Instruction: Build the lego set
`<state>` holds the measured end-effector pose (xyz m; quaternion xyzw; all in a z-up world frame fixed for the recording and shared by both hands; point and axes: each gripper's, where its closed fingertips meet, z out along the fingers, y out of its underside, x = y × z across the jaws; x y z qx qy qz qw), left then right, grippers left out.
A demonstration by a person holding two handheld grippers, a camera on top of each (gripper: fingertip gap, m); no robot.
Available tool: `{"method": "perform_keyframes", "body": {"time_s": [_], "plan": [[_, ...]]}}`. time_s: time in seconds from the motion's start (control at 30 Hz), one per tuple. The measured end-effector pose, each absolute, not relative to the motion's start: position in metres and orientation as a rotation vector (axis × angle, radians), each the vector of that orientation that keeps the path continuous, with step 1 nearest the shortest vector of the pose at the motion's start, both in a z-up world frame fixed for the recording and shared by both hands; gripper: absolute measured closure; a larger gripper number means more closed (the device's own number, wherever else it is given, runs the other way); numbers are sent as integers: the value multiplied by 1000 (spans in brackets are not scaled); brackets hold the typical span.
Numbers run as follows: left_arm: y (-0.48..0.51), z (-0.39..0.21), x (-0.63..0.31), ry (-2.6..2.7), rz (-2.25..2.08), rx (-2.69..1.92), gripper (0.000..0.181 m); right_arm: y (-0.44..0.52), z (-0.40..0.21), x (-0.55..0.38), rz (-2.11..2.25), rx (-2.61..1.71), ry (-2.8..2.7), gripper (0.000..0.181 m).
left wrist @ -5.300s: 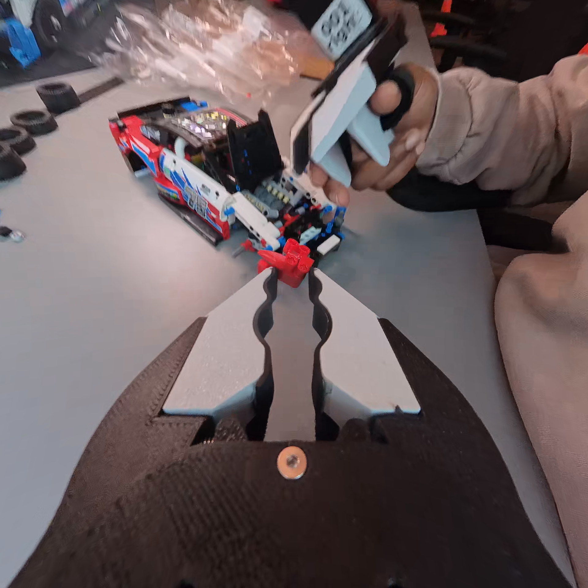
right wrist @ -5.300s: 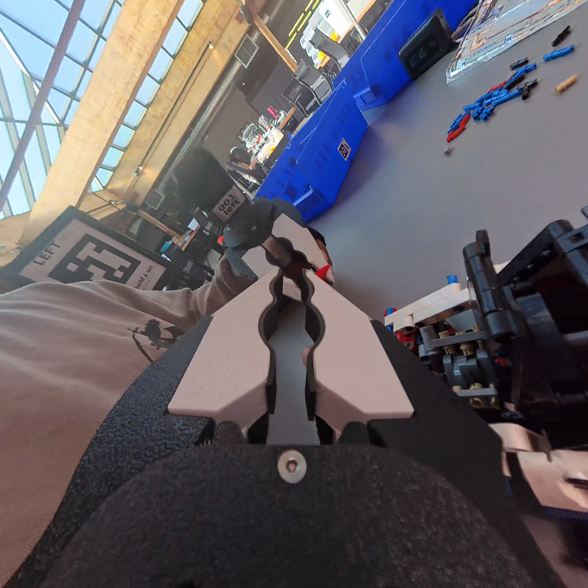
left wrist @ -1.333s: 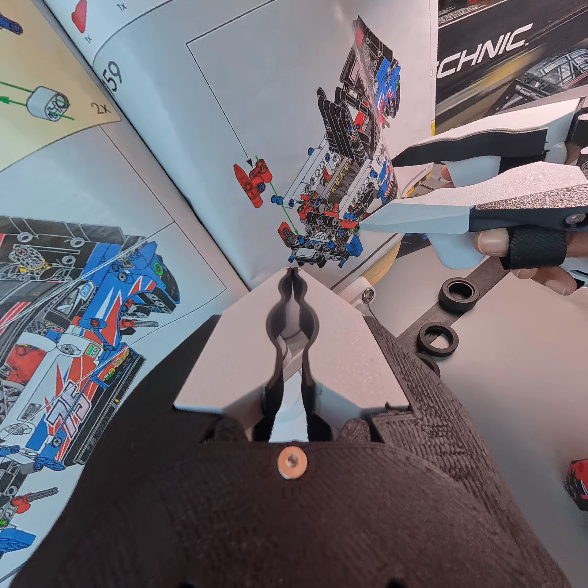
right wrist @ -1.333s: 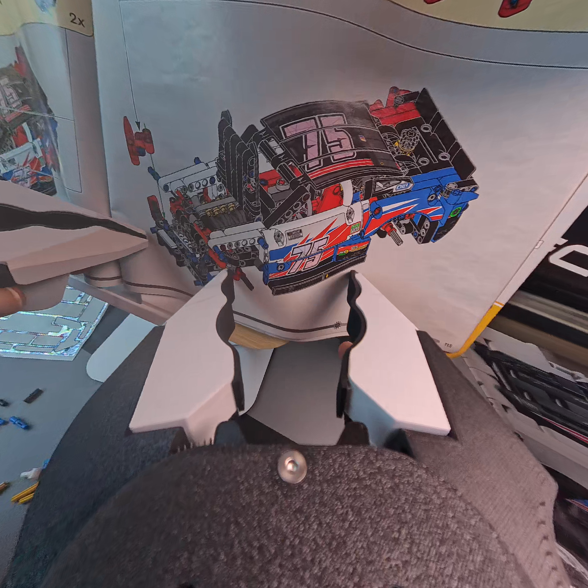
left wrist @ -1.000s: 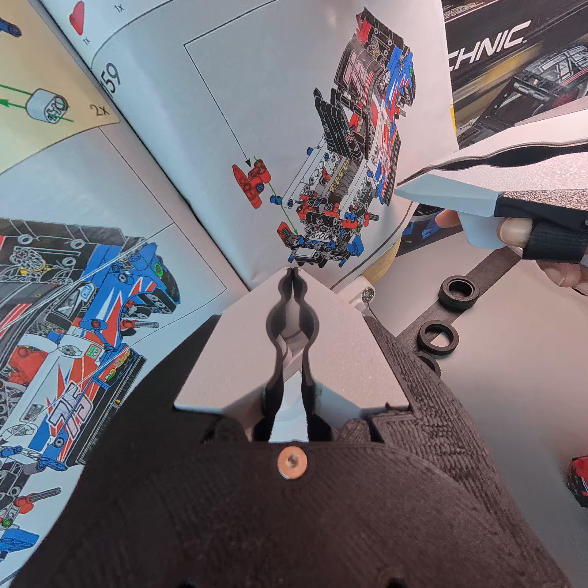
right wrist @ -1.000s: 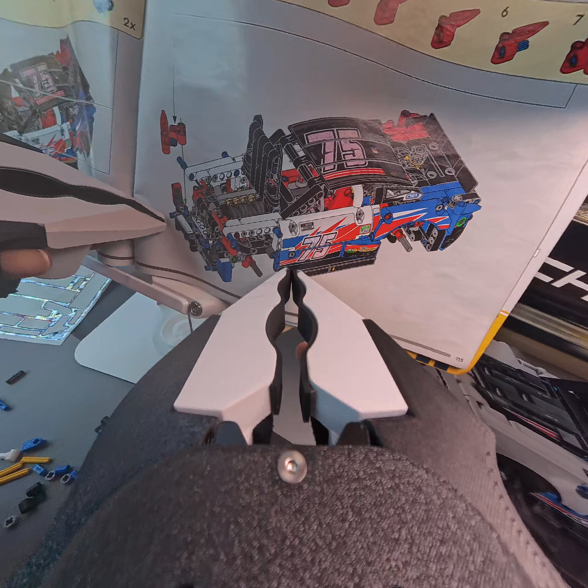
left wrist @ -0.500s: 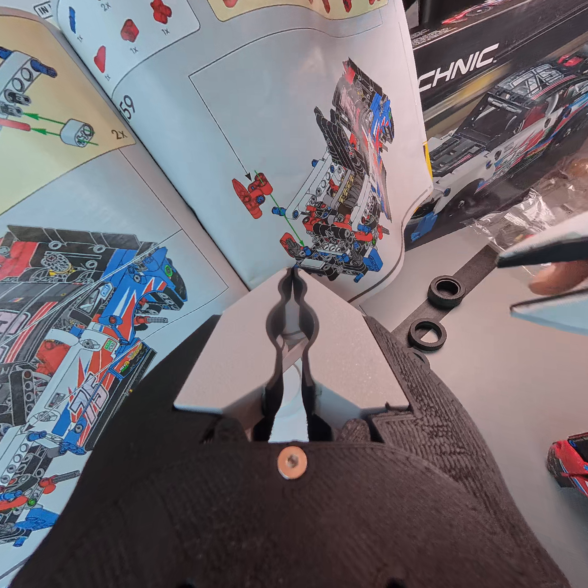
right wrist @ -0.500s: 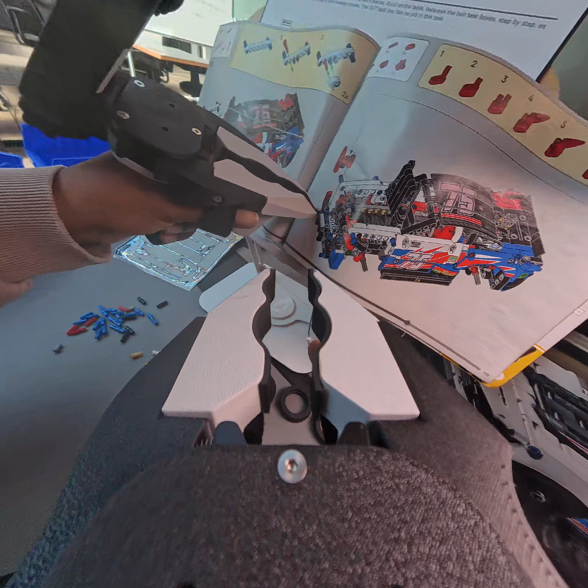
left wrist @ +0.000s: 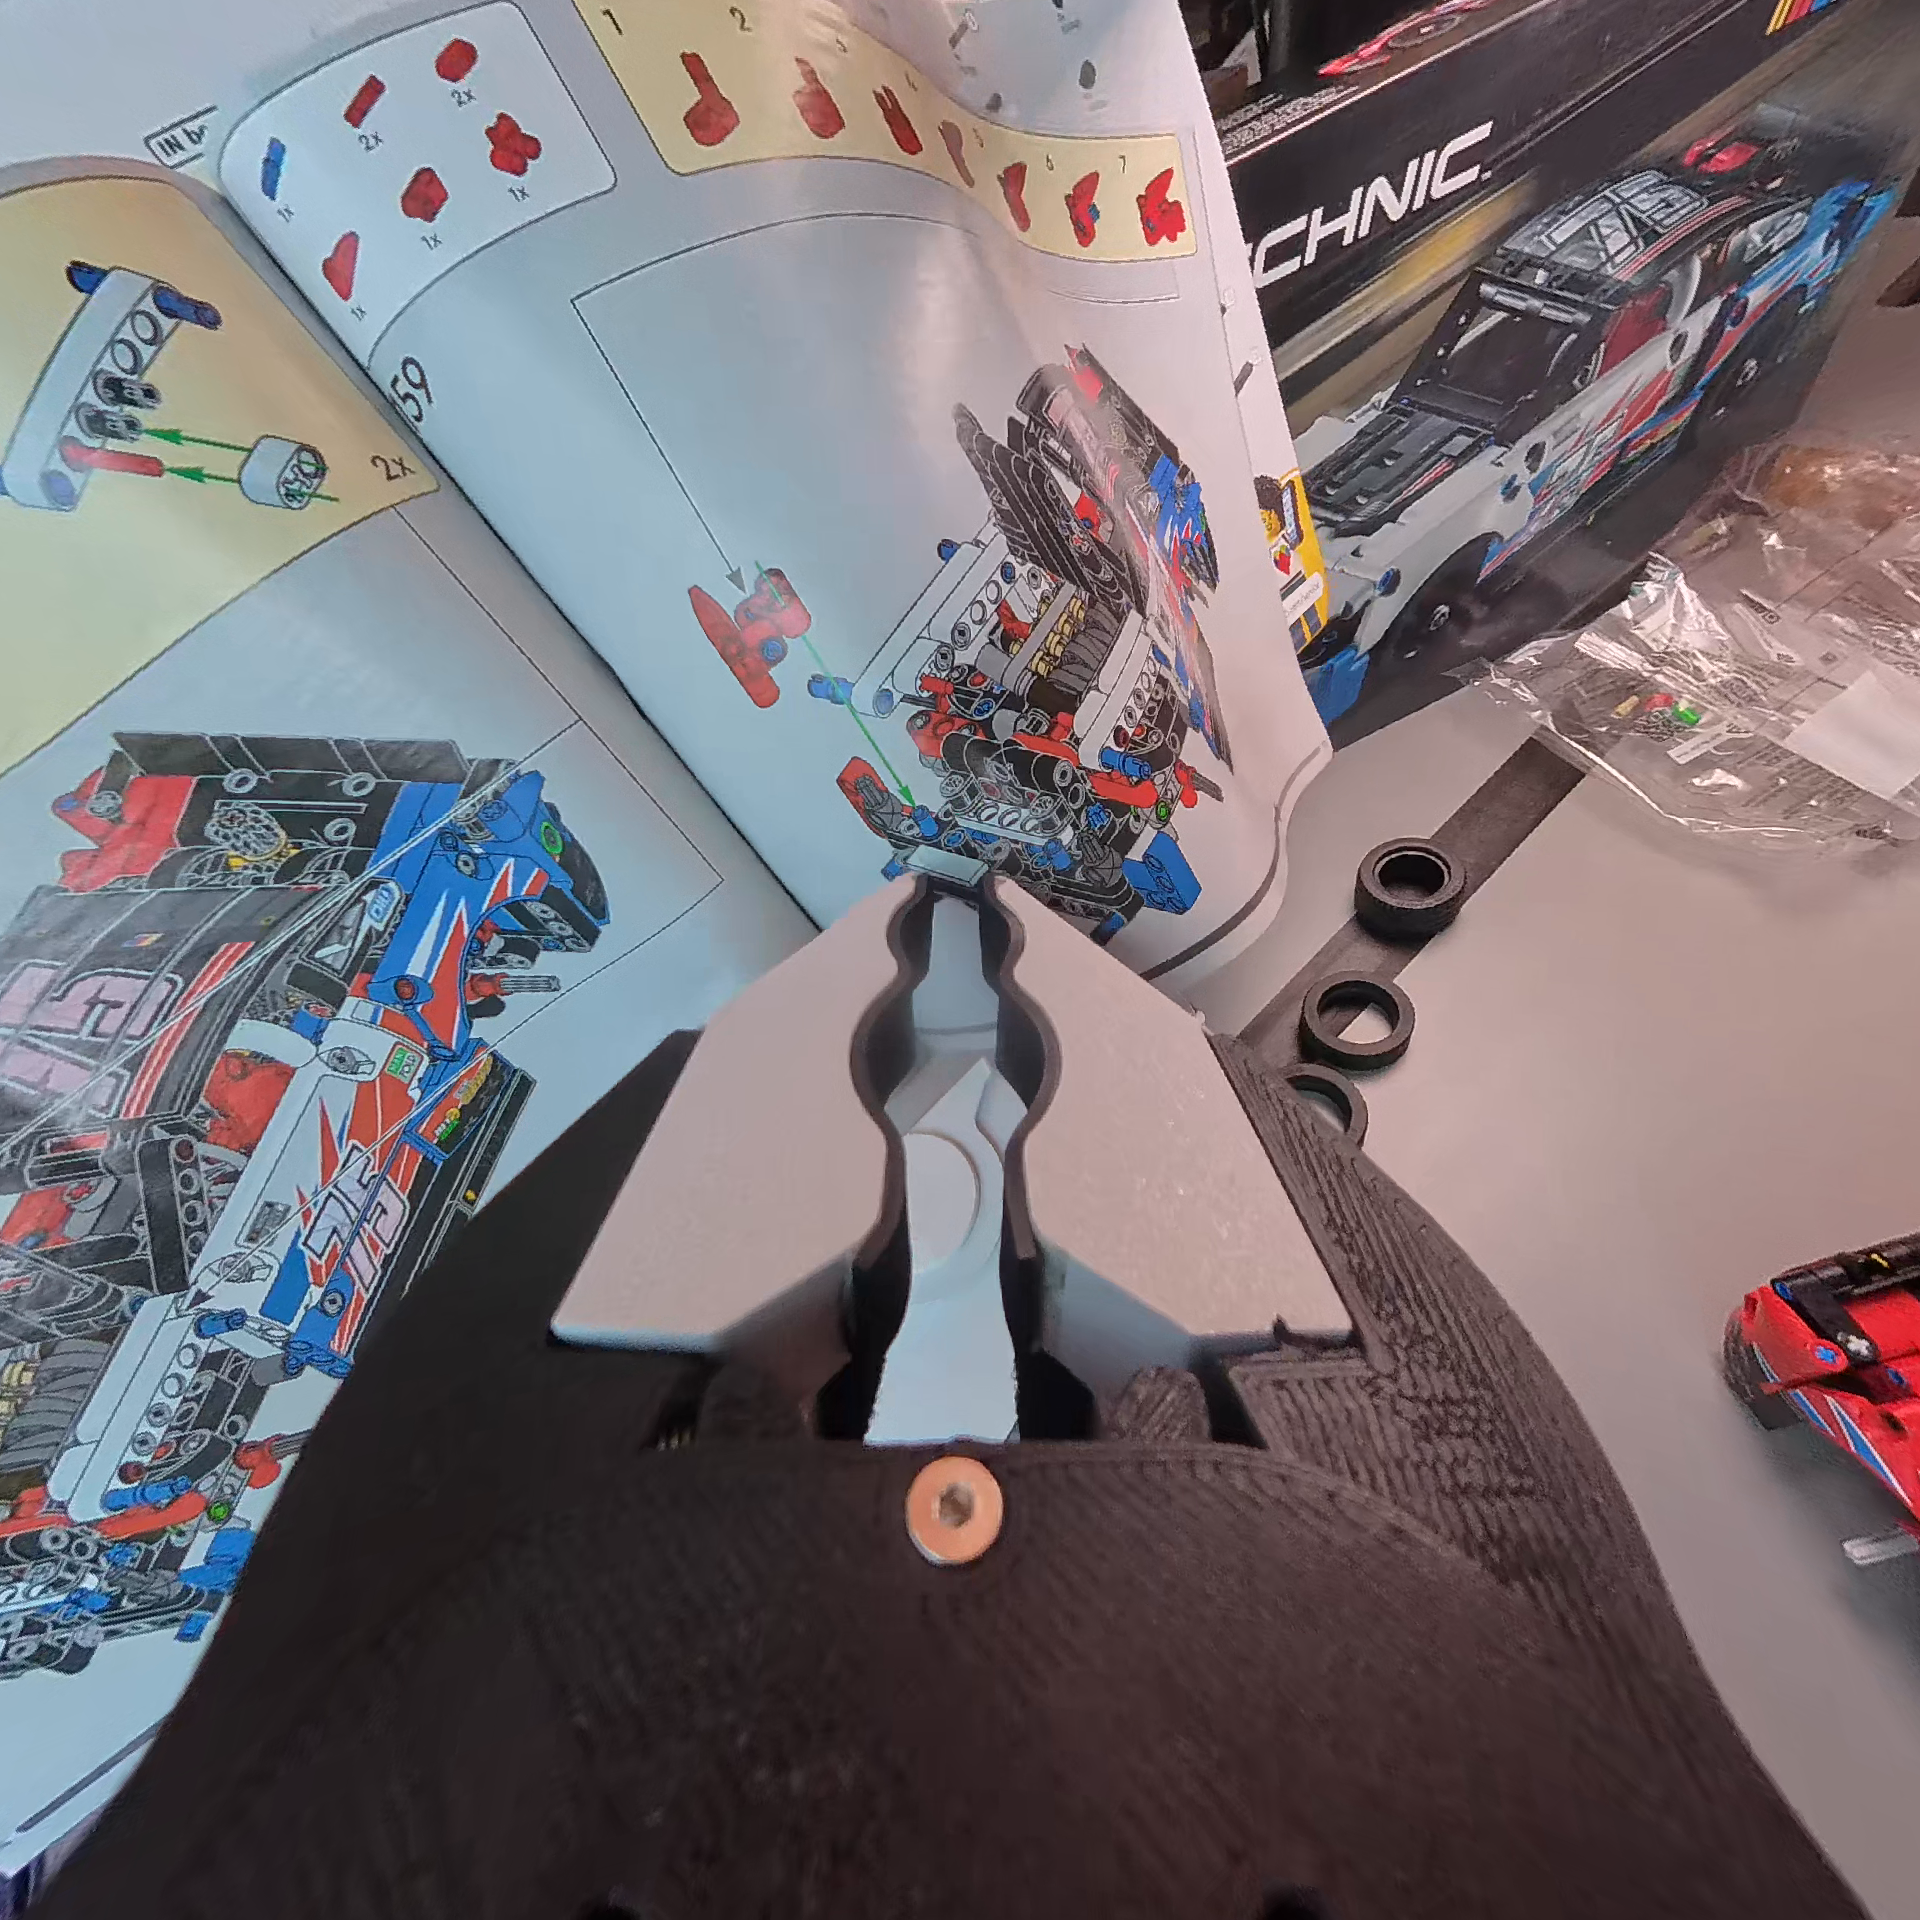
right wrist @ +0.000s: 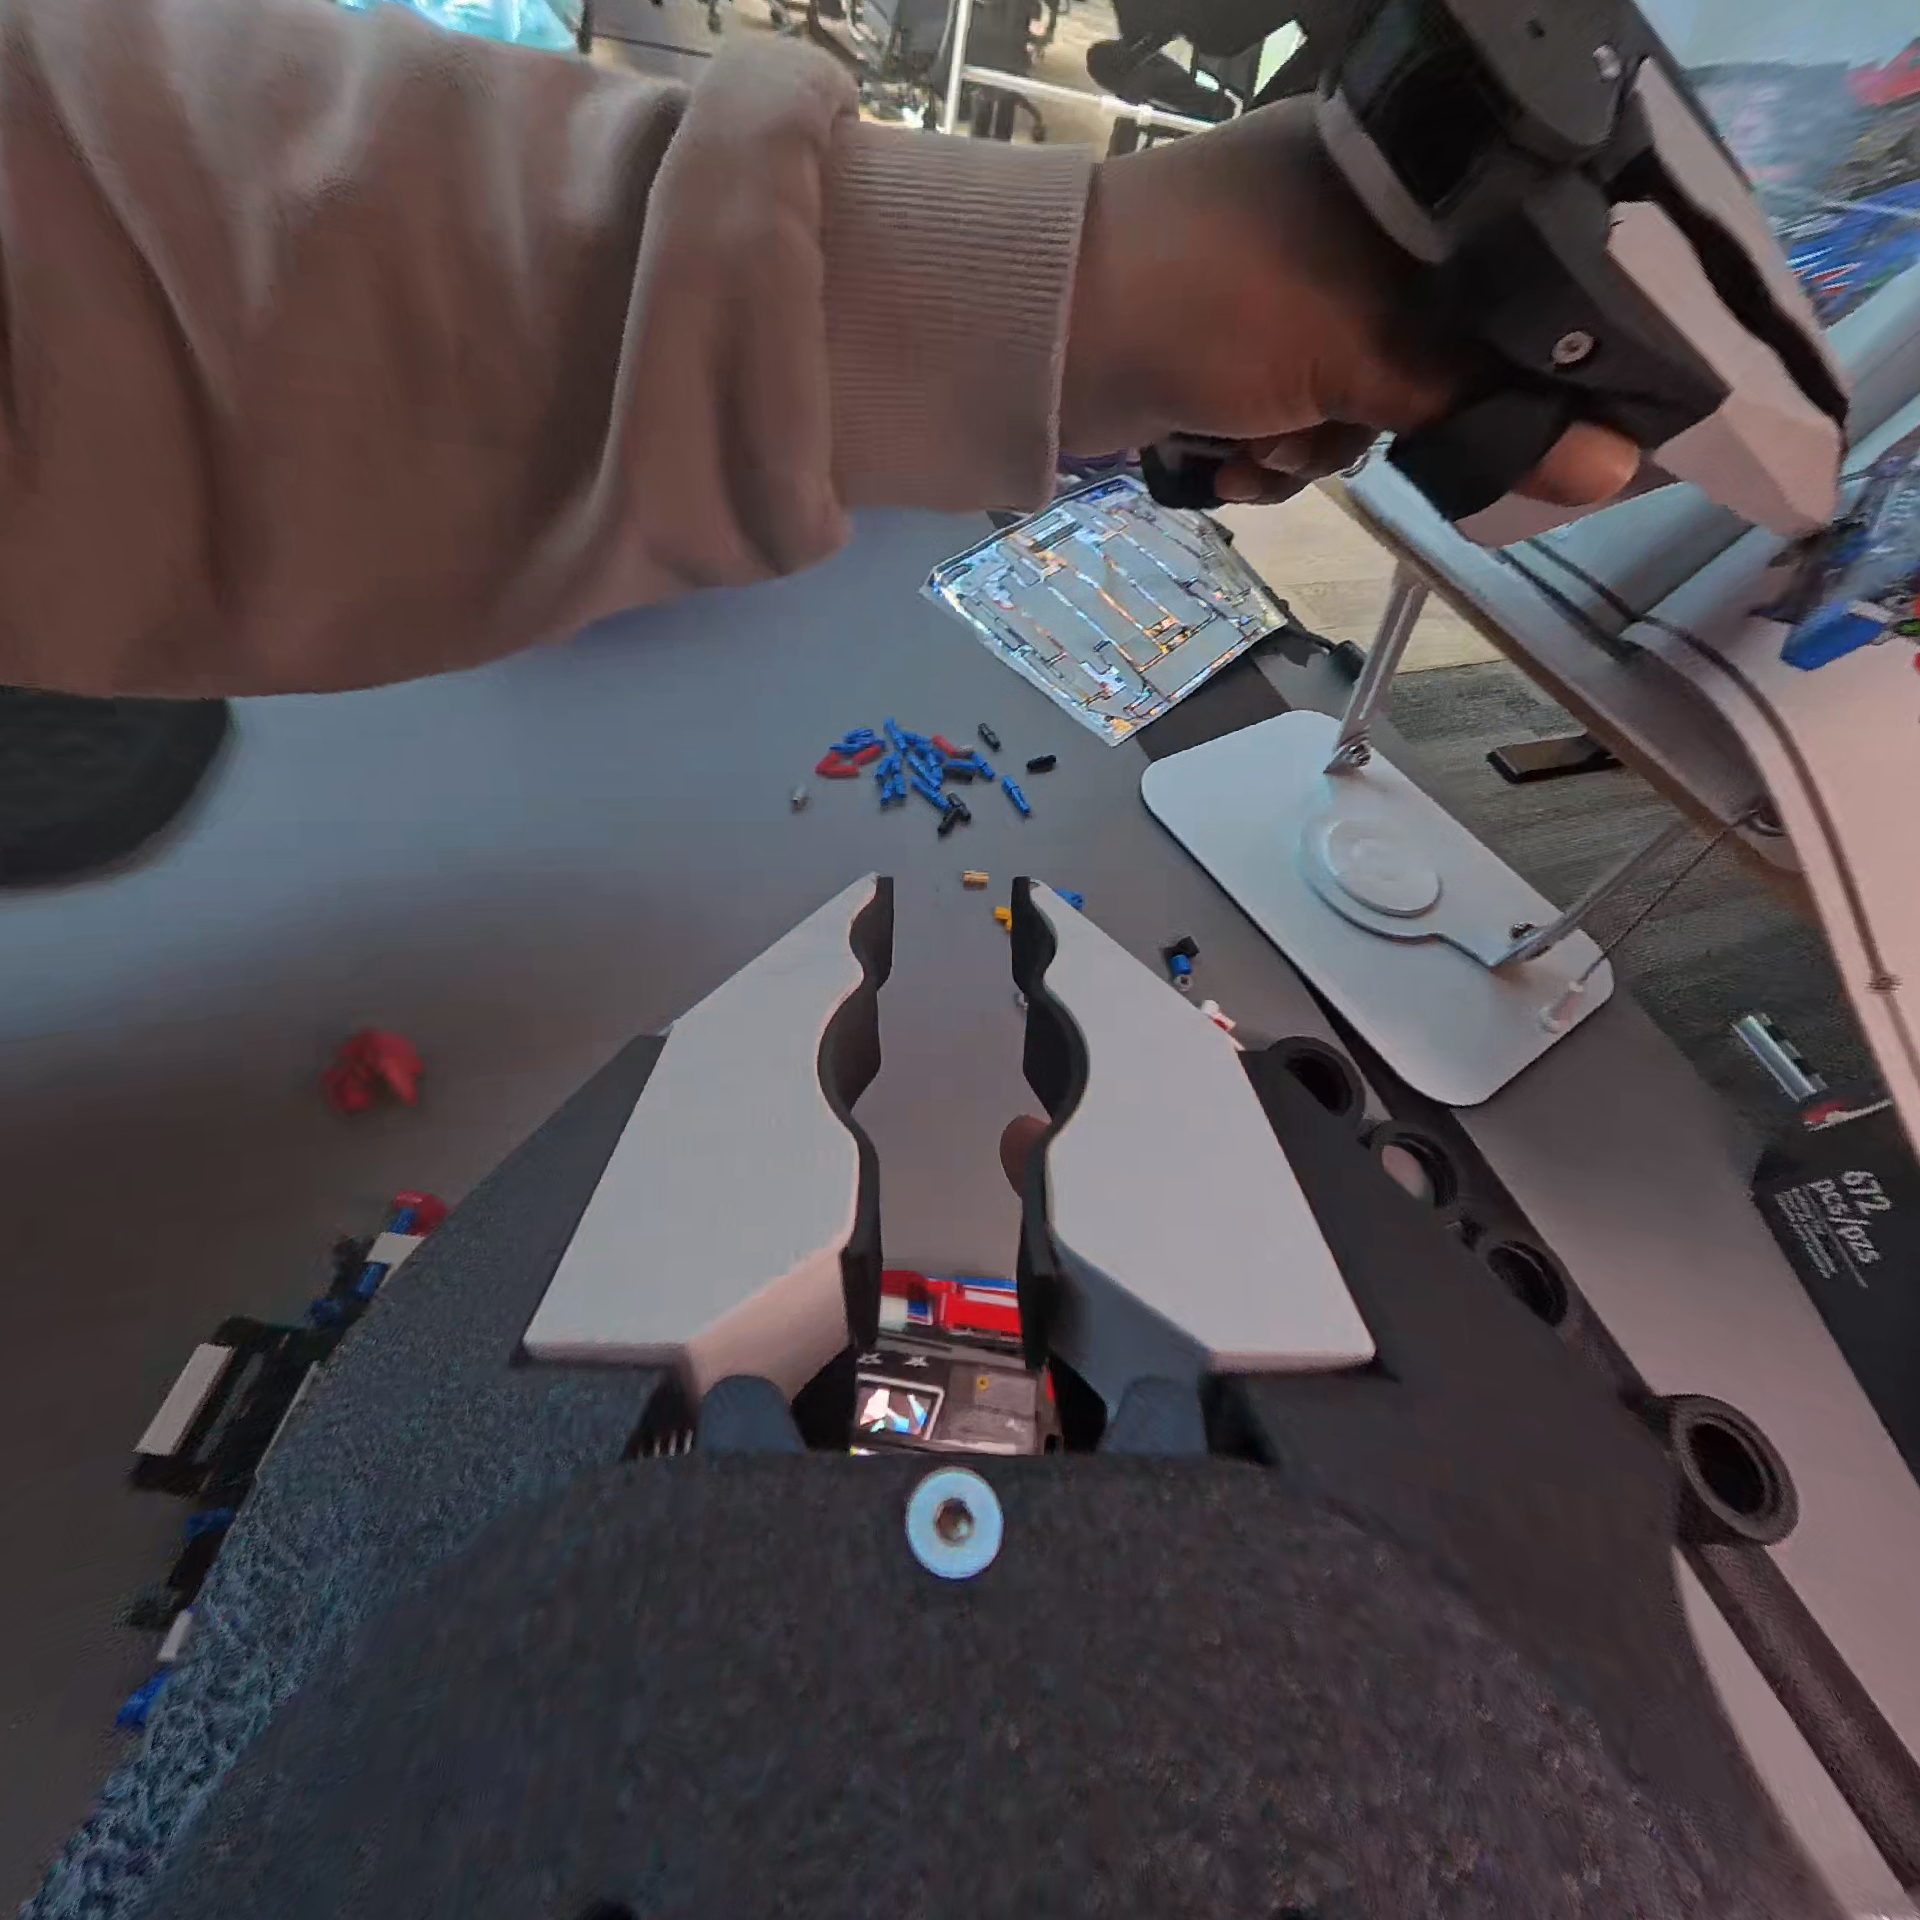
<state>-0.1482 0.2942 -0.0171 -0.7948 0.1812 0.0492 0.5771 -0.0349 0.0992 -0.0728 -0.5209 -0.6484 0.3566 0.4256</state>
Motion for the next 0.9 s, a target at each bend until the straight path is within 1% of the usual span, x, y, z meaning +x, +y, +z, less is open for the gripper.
{"method": "perform_keyframes", "body": {"time_s": [0.03,0.13,0.27,0.4,0.53,0.9], "plan": [[294,-18,-148,431,122,-1861,175,91,-79,-32,898,-1307,-1640,161],[294,-19,-148,442,126,-1862,174,75,-88,-23,931,-1324,-1645,161],[298,-20,-146,435,108,-1863,173,71,-87,-14,966,-1341,-1567,161],[303,-23,-144,421,90,-1874,174,84,-78,-9,997,-1363,-1434,161],[310,-26,-146,415,110,-1901,181,98,-68,-6,1086,-1384,-1291,162],[328,-37,-150,374,165,-1972,181,115,-69,7,1137,-1410,-1180,164]]}}
